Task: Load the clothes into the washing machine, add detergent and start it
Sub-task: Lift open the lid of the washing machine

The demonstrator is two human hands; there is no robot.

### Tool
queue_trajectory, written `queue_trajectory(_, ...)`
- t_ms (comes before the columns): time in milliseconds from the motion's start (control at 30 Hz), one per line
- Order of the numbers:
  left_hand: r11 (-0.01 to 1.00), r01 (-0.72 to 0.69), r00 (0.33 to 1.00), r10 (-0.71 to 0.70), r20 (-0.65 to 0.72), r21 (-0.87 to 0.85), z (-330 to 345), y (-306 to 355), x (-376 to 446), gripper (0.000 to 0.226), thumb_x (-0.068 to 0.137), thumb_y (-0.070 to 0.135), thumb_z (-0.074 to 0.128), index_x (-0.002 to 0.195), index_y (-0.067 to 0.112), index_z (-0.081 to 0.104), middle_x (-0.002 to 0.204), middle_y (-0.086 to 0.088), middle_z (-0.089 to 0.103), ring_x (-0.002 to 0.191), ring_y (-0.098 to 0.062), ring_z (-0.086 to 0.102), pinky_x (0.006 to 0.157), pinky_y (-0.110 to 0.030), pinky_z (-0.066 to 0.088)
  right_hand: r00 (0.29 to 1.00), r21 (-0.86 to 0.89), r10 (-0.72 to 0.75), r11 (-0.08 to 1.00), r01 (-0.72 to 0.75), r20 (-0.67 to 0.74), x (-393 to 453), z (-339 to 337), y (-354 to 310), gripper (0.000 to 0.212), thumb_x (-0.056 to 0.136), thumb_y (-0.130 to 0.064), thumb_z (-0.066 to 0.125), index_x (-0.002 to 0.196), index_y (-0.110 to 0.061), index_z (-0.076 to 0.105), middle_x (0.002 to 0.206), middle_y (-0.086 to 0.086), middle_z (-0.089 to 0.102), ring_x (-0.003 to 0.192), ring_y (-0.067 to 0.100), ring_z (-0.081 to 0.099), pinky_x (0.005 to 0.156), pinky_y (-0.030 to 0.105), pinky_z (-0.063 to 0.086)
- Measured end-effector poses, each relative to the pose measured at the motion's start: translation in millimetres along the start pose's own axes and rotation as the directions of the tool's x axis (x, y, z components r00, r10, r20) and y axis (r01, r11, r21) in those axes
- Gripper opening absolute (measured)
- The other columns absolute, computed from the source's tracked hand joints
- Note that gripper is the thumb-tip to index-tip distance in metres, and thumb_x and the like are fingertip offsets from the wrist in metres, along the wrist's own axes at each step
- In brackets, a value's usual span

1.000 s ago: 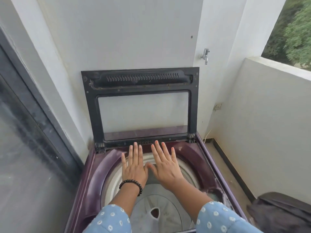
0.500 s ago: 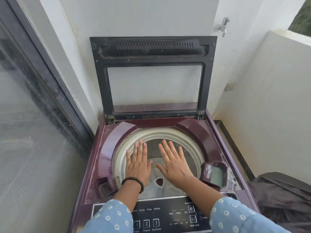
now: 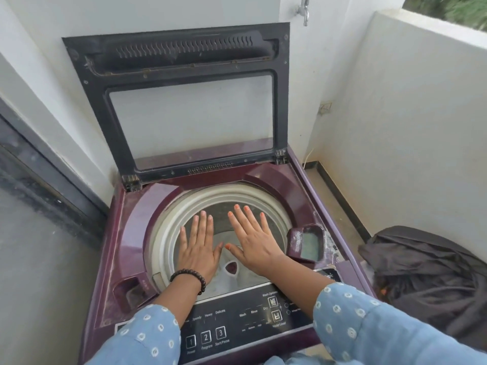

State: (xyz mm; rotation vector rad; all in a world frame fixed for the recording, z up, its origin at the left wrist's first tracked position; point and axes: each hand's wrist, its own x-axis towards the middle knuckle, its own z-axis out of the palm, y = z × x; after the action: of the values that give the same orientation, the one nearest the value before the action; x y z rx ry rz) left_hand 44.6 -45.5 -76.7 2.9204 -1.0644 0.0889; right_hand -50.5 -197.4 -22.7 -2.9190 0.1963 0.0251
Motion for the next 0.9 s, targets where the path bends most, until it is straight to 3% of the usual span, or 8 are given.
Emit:
queue_trajectory(100,1.0,-0.005,1.0,0.005,0.009,0.009,0.7,3.4,0.5,0.084,0.084,0.061,-0.028,0.152,0.014,-0.012,0.161,-0.004,-0.017,0.149,-0.02,-0.019,0.113,-0.04,-0.027,1.0,0.003,0.016,1.0,-0.016,0.0,-0.4,1.3,5.5,0.081,0.091,-0.066,0.002,0.155,-0.017,-0.002,0.163,0.004,-0.01,0.15,0.025,-0.013,0.116,0.049,-0.012)
queue_trajectory(167,1.0,-0.001,1.0,0.001,0.022,0.01,-1.1,5.0,0.4,0.082,0.084,0.062,-0.024,0.15,0.014,-0.015,0.16,-0.004,-0.02,0.148,-0.02,-0.018,0.112,-0.039,-0.028,1.0,0.001,0.02,1.0,-0.02,0.001,0.1,2.0,7.0,0.078,0.093,-0.063,0.009,0.155,-0.017,-0.002,0.163,0.004,-0.009,0.15,0.026,-0.012,0.116,0.048,-0.012)
queue_trajectory(267,0.999,0.026,0.998,-0.028,0.05,0.03,-3.6,3.1,2.0,0.079,0.09,0.059,-0.018,0.153,0.012,-0.003,0.162,-0.007,-0.007,0.149,-0.023,-0.005,0.114,-0.039,-0.025,1.0,-0.015,0.008,1.0,-0.008,-0.003,2.2,3.3,6.9,0.078,0.092,-0.061,0.009,0.155,-0.017,-0.002,0.164,0.005,-0.009,0.15,0.026,-0.012,0.114,0.047,-0.014)
queue_trajectory(367,0.997,0.082,0.991,-0.082,0.103,0.004,-11.7,2.2,4.7,0.068,0.099,0.049,0.012,0.15,0.005,0.022,0.158,-0.014,0.024,0.146,-0.027,0.022,0.119,-0.04,-0.012,1.0,-0.034,0.0,0.999,0.0,-0.016,4.3,4.2,6.8,0.076,0.094,-0.059,0.013,0.155,-0.017,-0.001,0.164,0.006,-0.007,0.15,0.027,-0.011,0.113,0.048,-0.014)
queue_trajectory(433,0.996,0.092,0.989,-0.089,0.116,-0.016,-14.2,3.5,7.0,0.068,0.096,0.046,0.022,0.148,0.002,0.026,0.156,-0.016,0.03,0.146,-0.027,0.023,0.12,-0.04,-0.01,1.0,-0.042,0.008,0.999,-0.008,-0.018,4.4,4.1,9.0,0.074,0.096,-0.057,0.018,0.156,-0.017,-0.001,0.164,0.006,-0.008,0.15,0.027,-0.01,0.113,0.048,-0.015)
queue_trajectory(667,0.983,0.178,0.982,-0.18,0.064,0.034,-17.8,39.1,13.5,0.068,0.096,0.052,-0.001,0.149,0.012,-0.017,0.156,-0.004,-0.027,0.146,-0.019,-0.024,0.11,-0.038,-0.032,1.0,-0.093,-0.005,0.996,0.007,0.019,0.0,-4.2,32.4,0.074,0.099,-0.056,0.024,0.155,-0.018,-0.007,0.163,0.007,-0.014,0.149,0.025,-0.017,0.114,0.049,-0.018)
queue_trajectory(800,0.981,0.194,0.98,-0.193,0.047,-0.019,-31.3,85.1,22.0,0.068,0.1,0.048,0.011,0.146,0.013,-0.024,0.154,-0.003,-0.033,0.142,-0.017,-0.031,0.105,-0.038,-0.035,0.999,-0.122,-0.022,0.992,0.026,0.028,-10.0,-16.0,55.6,0.074,0.096,-0.056,0.018,0.155,-0.017,-0.006,0.163,0.007,-0.012,0.149,0.025,-0.015,0.114,0.05,-0.017)
queue_trajectory(900,0.984,0.181,0.981,-0.18,0.068,0.006,-39.3,114.9,30.0,0.065,0.096,0.049,-0.004,0.144,0.013,-0.03,0.151,-0.003,-0.039,0.14,-0.017,-0.035,0.102,-0.039,-0.037,1.0,-0.134,-0.021,0.991,0.021,0.001,-17.8,-26.8,75.1,0.074,0.095,-0.055,0.013,0.155,-0.017,-0.005,0.163,0.007,-0.011,0.149,0.025,-0.015,0.113,0.05,-0.018)
